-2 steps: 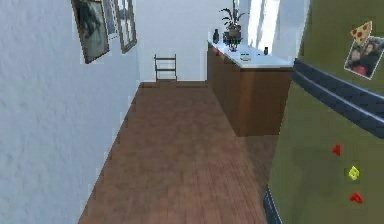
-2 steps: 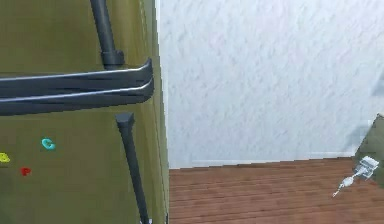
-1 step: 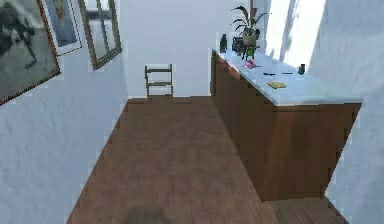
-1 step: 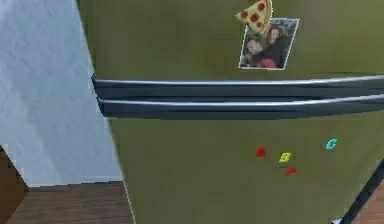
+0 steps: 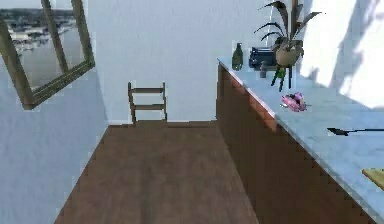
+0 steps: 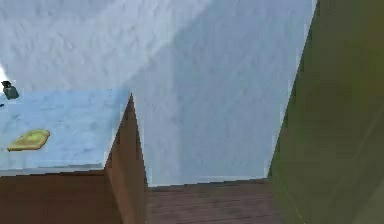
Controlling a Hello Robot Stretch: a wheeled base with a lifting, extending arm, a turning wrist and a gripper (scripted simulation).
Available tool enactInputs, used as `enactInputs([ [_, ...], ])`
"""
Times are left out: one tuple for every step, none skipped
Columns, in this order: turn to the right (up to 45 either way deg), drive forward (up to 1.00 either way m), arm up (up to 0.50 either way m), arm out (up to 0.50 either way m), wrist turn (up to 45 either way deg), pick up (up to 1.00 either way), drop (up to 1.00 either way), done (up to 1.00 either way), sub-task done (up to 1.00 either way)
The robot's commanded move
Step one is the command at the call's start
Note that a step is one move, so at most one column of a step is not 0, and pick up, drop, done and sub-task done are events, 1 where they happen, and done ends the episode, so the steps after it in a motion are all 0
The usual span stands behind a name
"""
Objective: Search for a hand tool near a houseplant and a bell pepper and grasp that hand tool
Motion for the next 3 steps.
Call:
enactInputs([
  [0.0,0.70,0.00,0.00,0.0,0.00,0.00,0.00,0.00],
  [-45.0,0.00,0.00,0.00,0.0,0.00,0.00,0.00,0.00],
  [-45.0,0.00,0.00,0.00,0.0,0.00,0.00,0.00,0.00],
])
